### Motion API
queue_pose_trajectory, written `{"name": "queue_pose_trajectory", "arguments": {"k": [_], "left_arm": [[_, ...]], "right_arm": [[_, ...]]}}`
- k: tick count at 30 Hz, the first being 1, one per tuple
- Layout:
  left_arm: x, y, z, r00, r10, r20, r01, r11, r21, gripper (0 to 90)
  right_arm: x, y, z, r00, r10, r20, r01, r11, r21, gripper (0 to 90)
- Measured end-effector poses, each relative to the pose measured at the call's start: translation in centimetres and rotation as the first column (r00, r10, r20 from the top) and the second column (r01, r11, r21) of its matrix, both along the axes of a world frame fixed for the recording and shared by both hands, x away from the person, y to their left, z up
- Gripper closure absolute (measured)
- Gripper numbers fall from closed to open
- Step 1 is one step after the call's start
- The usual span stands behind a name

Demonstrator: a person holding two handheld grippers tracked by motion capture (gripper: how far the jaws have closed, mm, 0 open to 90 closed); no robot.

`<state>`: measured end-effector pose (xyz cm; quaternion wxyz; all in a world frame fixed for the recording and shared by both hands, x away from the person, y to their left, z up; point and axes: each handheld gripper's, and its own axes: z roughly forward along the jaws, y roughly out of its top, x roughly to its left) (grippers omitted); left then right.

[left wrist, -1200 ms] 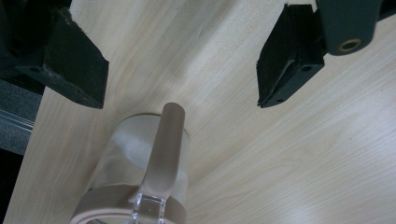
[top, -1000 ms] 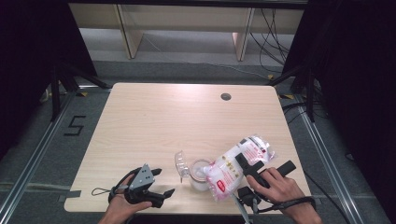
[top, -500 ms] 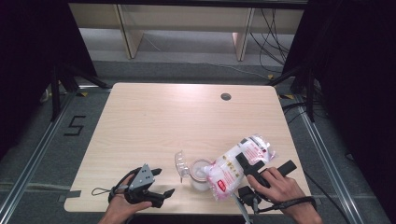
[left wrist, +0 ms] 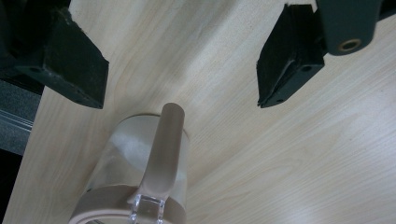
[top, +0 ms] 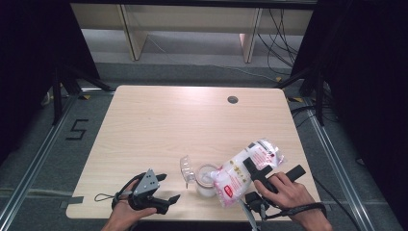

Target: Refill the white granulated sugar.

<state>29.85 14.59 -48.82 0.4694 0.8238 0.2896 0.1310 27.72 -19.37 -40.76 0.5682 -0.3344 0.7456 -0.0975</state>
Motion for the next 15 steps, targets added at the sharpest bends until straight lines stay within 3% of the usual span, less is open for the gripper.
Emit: {"name": "queue_pose_trajectory", "arguments": {"k": [3,15], "left_arm": [[0.03,0.07,0.04,1.0000,0.004,-0.001,-0.004,1.0000,0.006,16.4],[-0.07,0.06,0.17,1.0000,0.007,0.005,-0.007,0.9999,0.009,16.4]], "right_arm": [[-0.03,0.07,0.08,0.9990,-0.029,-0.033,0.029,0.9994,-0.021,64.4],[0.14,0.14,0.17,0.9989,-0.031,-0.036,0.030,0.9993,-0.020,64.5]]}}
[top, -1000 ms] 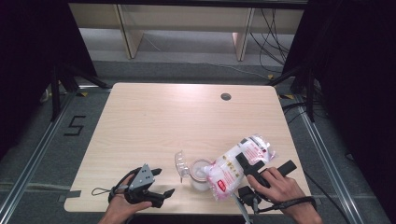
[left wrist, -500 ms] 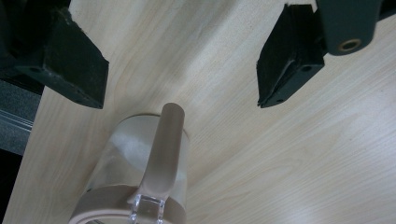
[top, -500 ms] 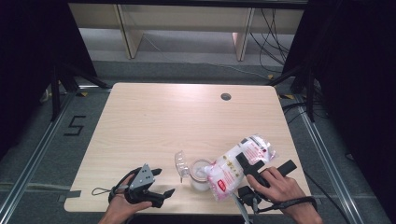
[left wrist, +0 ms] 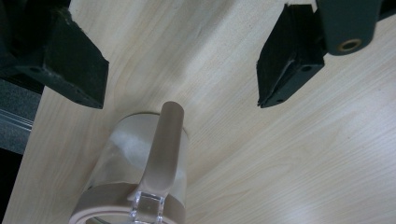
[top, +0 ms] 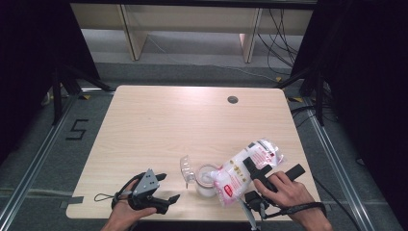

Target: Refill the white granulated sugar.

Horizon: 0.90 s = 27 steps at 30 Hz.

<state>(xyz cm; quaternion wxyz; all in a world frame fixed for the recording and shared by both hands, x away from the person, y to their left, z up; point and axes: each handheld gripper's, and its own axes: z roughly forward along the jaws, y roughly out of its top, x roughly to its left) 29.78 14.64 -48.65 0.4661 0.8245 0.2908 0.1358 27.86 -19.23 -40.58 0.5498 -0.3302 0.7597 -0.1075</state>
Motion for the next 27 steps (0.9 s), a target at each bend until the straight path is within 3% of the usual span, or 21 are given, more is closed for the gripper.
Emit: {"name": "queue_pose_trajectory", "arguments": {"k": [2,4,5,10,13,14,15,17,18,19,22,23,27], "left_arm": [[-0.01,0.00,-0.03,1.0000,0.000,-0.001,0.000,1.0000,-0.001,16.4],[0.02,-0.09,-0.13,1.0000,-0.004,-0.007,0.004,0.9999,-0.014,16.4],[0.04,-0.08,-0.13,0.9999,-0.006,-0.009,0.006,0.9999,-0.013,16.4],[-0.02,-0.04,-0.04,1.0000,0.002,-0.005,-0.002,1.0000,-0.002,16.4],[-0.02,-0.04,-0.05,1.0000,-0.001,-0.004,0.001,1.0000,-0.005,16.4],[-0.02,-0.05,-0.05,1.0000,-0.002,-0.004,0.002,1.0000,-0.004,16.4],[-0.01,-0.02,-0.04,1.0000,-0.001,-0.003,0.001,1.0000,0.000,16.4],[-0.02,-0.01,-0.04,1.0000,-0.001,-0.002,0.001,1.0000,0.000,16.4],[-0.04,-0.04,-0.07,1.0000,0.001,-0.005,-0.001,1.0000,-0.003,16.4],[0.02,-0.09,-0.14,1.0000,-0.005,-0.008,0.004,0.9999,-0.014,16.4],[-0.01,-0.08,-0.13,0.9999,-0.008,-0.007,0.007,0.9999,-0.009,16.4],[0.00,-0.09,-0.12,0.9999,-0.009,-0.005,0.009,0.9999,-0.007,16.4],[-0.03,-0.05,-0.08,1.0000,-0.005,0.000,0.005,1.0000,-0.002,16.4]], "right_arm": [[-0.01,0.01,0.02,1.0000,-0.002,0.001,0.002,1.0000,0.000,64.4],[-0.09,-0.05,-0.13,0.9997,-0.021,-0.008,0.021,0.9993,0.031,64.5],[0.07,-0.02,-0.09,1.0000,0.004,0.002,-0.004,0.9997,0.022,64.5],[-0.09,-0.14,-0.31,0.9999,-0.011,-0.001,0.011,0.9988,0.048,64.5],[-0.05,-0.13,-0.12,1.0000,0.004,-0.001,-0.004,0.9998,0.019,64.6],[-0.15,-0.19,-0.24,0.9999,-0.012,-0.002,0.012,0.9991,0.041,64.6],[-0.01,-0.12,-0.07,1.0000,0.007,0.002,-0.007,0.9999,0.015,64.6],[-0.03,-0.14,-0.06,1.0000,0.005,0.003,-0.005,0.9999,0.016,64.6],[-0.13,-0.28,-0.28,0.9999,0.006,0.015,-0.007,0.9985,0.054,64.6],[-0.12,-0.31,-0.26,0.9999,0.004,0.014,-0.005,0.9983,0.059,64.7],[-0.12,-0.27,-0.21,0.9999,-0.013,-0.001,0.013,0.9989,0.045,64.7],[0.01,-0.31,-0.05,0.9993,0.027,0.025,-0.028,0.9994,0.020,64.7],[-0.04,-0.33,0.02,0.9999,0.008,0.006,-0.008,0.9997,0.023,64.8]]}}
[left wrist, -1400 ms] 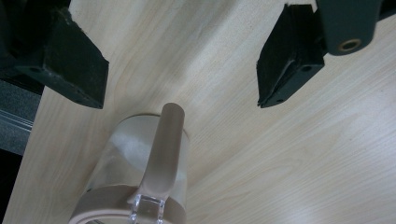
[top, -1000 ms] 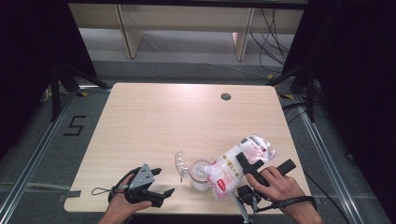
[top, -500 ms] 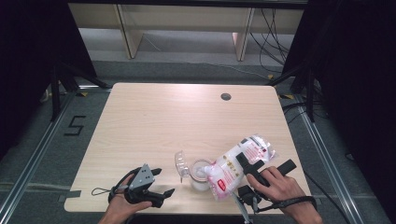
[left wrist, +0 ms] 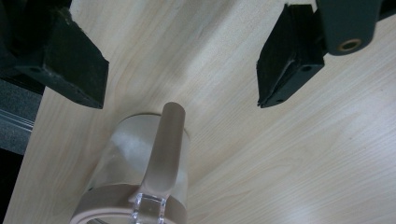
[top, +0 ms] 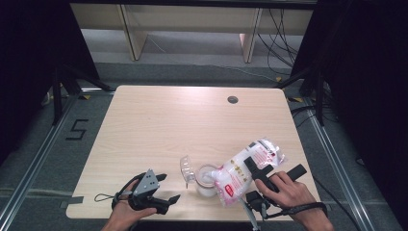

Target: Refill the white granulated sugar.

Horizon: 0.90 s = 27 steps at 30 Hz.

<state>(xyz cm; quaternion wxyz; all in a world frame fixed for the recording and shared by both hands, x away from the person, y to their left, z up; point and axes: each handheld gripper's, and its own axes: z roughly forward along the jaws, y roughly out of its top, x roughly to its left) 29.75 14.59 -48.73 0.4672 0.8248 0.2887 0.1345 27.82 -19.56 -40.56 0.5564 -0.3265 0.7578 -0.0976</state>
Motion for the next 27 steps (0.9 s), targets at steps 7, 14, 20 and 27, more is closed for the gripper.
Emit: {"name": "queue_pose_trajectory", "arguments": {"k": [7,14,20,27], "left_arm": [[0.03,-0.02,-0.04,1.0000,-0.002,-0.006,0.002,1.0000,-0.005,16.4],[0.05,-0.05,-0.07,1.0000,0.000,-0.009,-0.001,0.9999,-0.010,16.4],[-0.01,0.03,0.03,1.0000,0.004,-0.002,-0.004,1.0000,0.001,16.4],[0.02,-0.08,-0.08,1.0000,0.001,-0.008,-0.001,0.9999,-0.012,16.4]], "right_arm": [[-0.03,-0.04,0.13,1.0000,-0.007,-0.002,0.007,1.0000,0.007,65.0],[-0.06,-0.07,0.10,1.0000,-0.010,0.001,0.010,0.9999,0.012,65.4],[-0.04,-0.12,-0.03,0.9997,0.015,0.020,-0.015,0.9997,0.020,65.8],[-0.06,-0.08,0.01,0.9997,0.019,0.017,-0.019,0.9997,0.015,66.0]]}}
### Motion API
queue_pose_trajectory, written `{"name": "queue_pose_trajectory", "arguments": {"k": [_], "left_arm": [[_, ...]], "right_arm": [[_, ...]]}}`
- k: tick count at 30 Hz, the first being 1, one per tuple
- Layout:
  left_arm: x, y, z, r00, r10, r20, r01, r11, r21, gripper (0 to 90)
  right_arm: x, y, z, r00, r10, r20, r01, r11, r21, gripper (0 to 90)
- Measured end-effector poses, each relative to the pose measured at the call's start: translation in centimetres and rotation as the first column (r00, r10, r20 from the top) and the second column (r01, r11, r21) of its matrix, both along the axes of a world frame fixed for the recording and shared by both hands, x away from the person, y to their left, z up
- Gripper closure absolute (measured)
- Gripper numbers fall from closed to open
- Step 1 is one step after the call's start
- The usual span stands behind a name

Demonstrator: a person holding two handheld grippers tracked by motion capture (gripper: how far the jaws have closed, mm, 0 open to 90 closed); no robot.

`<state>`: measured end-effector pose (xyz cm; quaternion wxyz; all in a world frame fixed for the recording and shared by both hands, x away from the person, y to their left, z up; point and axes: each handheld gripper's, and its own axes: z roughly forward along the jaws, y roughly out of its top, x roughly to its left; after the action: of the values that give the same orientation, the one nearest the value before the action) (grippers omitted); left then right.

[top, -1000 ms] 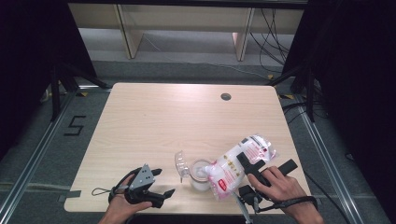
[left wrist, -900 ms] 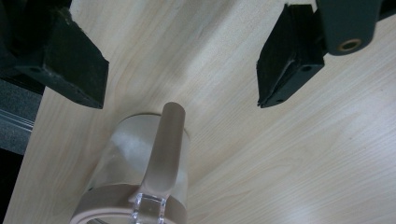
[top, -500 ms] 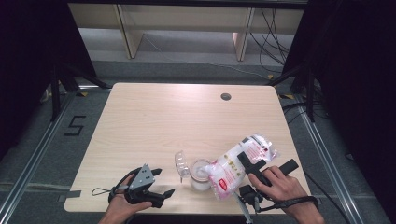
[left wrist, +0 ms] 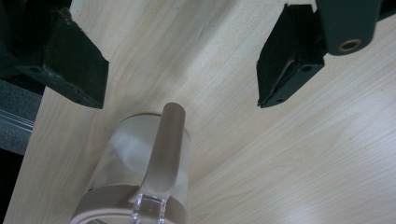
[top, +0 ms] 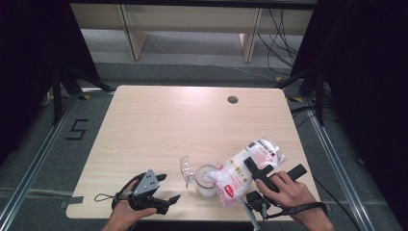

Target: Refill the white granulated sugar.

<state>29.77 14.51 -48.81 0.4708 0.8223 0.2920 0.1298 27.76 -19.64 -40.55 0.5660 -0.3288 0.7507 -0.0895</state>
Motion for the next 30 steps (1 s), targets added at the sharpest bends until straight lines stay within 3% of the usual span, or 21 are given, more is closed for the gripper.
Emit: {"name": "queue_pose_trajectory", "arguments": {"k": [3,17,21,24,25,27,28,30], "left_arm": [[-0.02,0.01,0.00,1.0000,-0.002,-0.001,0.002,1.0000,0.003,16.4],[-0.02,0.09,0.11,1.0000,0.001,0.007,-0.001,0.9999,0.015,16.5],[-0.03,0.08,0.09,1.0000,0.003,0.003,-0.003,0.9999,0.011,16.4],[0.03,0.07,0.06,1.0000,-0.006,0.004,0.006,1.0000,0.008,16.5],[0.03,0.08,0.06,1.0000,-0.006,0.003,0.006,1.0000,0.007,16.4],[-0.01,0.11,0.12,1.0000,0.001,0.007,-0.001,0.9998,0.019,16.4],[-0.01,0.09,0.09,1.0000,-0.001,0.006,0.000,0.9999,0.013,16.4],[0.04,0.08,0.05,1.0000,-0.006,0.002,0.006,1.0000,0.007,16.4]], "right_arm": [[0.03,-0.03,-0.05,1.0000,-0.007,-0.001,0.007,0.9998,-0.021,66.1],[-0.07,-0.01,-0.20,0.9997,-0.022,-0.006,0.022,0.9994,0.026,66.2],[0.00,0.05,-0.05,1.0000,-0.009,-0.004,0.009,1.0000,-0.001,66.3],[-0.07,0.00,-0.14,0.9998,-0.019,-0.008,0.019,0.9997,0.017,66.3],[0.00,0.05,-0.01,1.0000,-0.008,-0.001,0.008,0.9999,-0.007,66.4],[-0.05,0.01,-0.08,0.9999,-0.016,-0.004,0.016,0.9998,0.014,66.3],[0.11,0.03,0.06,1.0000,0.006,0.000,-0.006,1.0000,-0.002,66.4],[0.03,-0.10,0.01,1.0000,-0.005,0.003,0.005,1.0000,0.006,66.3]]}}
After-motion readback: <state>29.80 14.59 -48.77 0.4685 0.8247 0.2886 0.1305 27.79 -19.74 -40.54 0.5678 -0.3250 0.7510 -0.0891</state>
